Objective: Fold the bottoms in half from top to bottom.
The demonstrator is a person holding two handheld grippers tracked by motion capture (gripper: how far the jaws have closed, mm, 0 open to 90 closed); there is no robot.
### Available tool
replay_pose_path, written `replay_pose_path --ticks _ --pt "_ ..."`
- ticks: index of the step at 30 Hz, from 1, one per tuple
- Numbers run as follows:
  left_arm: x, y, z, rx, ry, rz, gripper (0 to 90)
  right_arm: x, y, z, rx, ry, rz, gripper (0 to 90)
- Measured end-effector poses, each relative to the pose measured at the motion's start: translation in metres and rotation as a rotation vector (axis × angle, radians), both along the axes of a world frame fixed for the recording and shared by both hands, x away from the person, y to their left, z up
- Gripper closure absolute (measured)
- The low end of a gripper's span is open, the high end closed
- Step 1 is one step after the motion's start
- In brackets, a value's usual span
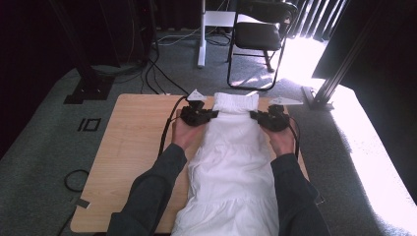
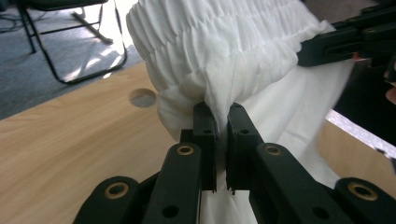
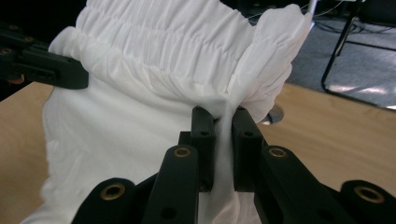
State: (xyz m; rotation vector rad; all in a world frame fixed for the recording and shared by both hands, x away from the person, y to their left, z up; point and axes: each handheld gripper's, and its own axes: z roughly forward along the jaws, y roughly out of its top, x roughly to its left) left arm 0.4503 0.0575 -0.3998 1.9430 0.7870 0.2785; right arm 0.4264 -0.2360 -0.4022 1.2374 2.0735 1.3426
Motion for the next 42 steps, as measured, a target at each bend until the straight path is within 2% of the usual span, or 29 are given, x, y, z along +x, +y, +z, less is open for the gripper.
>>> replay_pose_path --ticks 1,2,3,5,6,7,8,9,10,11,12,13,14,15,16,17,18,19,20,24,26,27,32,35,36,37,39,40,42 --pt "-0.015 -0.001 -0.001 -0.001 -0.004 -0.027 85.8 -0.007 -0.003 -0.003 0.003 0.004 0.011 82.4" --pt "-0.015 -0.001 -0.001 -0.001 -0.004 -0.027 85.7 -0.007 -0.003 -0.003 0.003 0.004 0.011 82.4" --pt "-0.024 -0.001 -0.002 -0.004 -0.006 -0.047 85.7 -0.015 -0.005 -0.005 0.009 0.003 0.021 82.2" --pt "-0.043 -0.002 -0.006 0.003 -0.012 -0.082 85.4 -0.042 -0.013 -0.015 0.008 0.011 0.054 81.9" --pt "-0.057 -0.002 -0.01 0.008 -0.021 -0.103 85.4 -0.042 -0.013 -0.015 0.008 0.011 0.054 81.9" --pt "-0.078 -0.002 -0.021 0.004 -0.011 -0.133 85.2 -0.064 -0.017 -0.025 0.002 0.018 0.076 81.6" --pt "-0.078 -0.002 -0.021 0.004 -0.011 -0.133 85.0 -0.074 -0.019 -0.031 -0.003 0.023 0.087 81.3" --pt "-0.089 -0.002 -0.027 0.019 -0.016 -0.143 85.0 -0.074 -0.019 -0.031 -0.003 0.023 0.087 81.3" --pt "-0.107 -0.001 -0.04 0.025 -0.011 -0.154 84.6 -0.092 -0.021 -0.042 -0.012 0.033 0.11 80.9" --pt "-0.107 -0.001 -0.04 0.025 -0.011 -0.154 84.4 -0.092 -0.021 -0.042 -0.012 0.033 0.11 80.9" --pt "-0.126 -0.001 -0.061 0.056 0.012 -0.161 84.3 -0.11 -0.022 -0.056 -0.036 0.04 0.128 80.4" --pt "-0.126 -0.001 -0.061 0.056 0.012 -0.161 84.2 -0.11 -0.022 -0.056 -0.036 0.04 0.128 80.4" --pt "-0.134 -0.002 -0.072 0.078 0.024 -0.163 84.2 -0.117 -0.021 -0.064 -0.047 0.049 0.138 80.3" --pt "-0.144 -0.005 -0.095 0.127 0.077 -0.188 83.9 -0.13 -0.017 -0.082 -0.115 0.082 0.149 79.6" --pt "-0.144 -0.005 -0.095 0.127 0.077 -0.188 83.6 -0.13 -0.017 -0.082 -0.115 0.082 0.149 79.6" --pt "-0.149 -0.007 -0.105 0.176 0.082 -0.191 83.6 -0.135 -0.016 -0.091 -0.14 0.102 0.15 79.6" --pt "-0.152 -0.007 -0.112 0.189 0.096 -0.192 83.4 -0.139 -0.014 -0.101 -0.153 0.125 0.161 79.6" --pt "-0.154 -0.008 -0.124 0.199 0.138 -0.194 83.4 -0.142 -0.013 -0.107 -0.169 0.138 0.164 79.5" --pt "-0.155 -0.009 -0.138 0.24 0.157 -0.179 83.3 -0.145 -0.01 -0.126 -0.199 0.178 0.164 79.1" --pt "-0.153 -0.008 -0.146 0.223 0.167 -0.172 83.3 -0.137 -0.006 -0.146 -0.196 0.222 0.158 79.1" --pt "-0.151 -0.008 -0.145 0.244 0.156 -0.167 83.4 -0.133 -0.006 -0.146 -0.185 0.229 0.154 79.2" --pt "-0.147 -0.007 -0.145 0.256 0.145 -0.157 83.5 -0.126 -0.002 -0.145 -0.202 0.226 0.158 79.2" --pt "-0.131 0.002 -0.145 0.253 0.156 -0.117 83.6 -0.11 0.009 -0.143 -0.228 0.219 0.165 79.0" --pt "-0.118 0.008 -0.143 0.263 0.157 -0.082 83.5 -0.084 0.022 -0.143 -0.247 0.208 0.18 78.9" --pt "-0.108 0.011 -0.142 0.267 0.158 -0.063 83.6 -0.078 0.024 -0.142 -0.251 0.208 0.182 78.9" --pt "-0.108 0.011 -0.142 0.267 0.158 -0.063 83.6 -0.078 0.024 -0.142 -0.251 0.208 0.182 78.9" --pt "-0.09 0.019 -0.142 0.266 0.157 -0.024 83.5 -0.056 0.033 -0.141 -0.257 0.209 0.188 78.8" --pt "-0.09 0.019 -0.142 0.266 0.157 -0.024 83.5 -0.047 0.037 -0.141 -0.257 0.212 0.188 78.8" --pt "-0.08 0.026 -0.142 0.258 0.165 -0.002 83.6 -0.04 0.041 -0.14 -0.258 0.211 0.19 78.8"
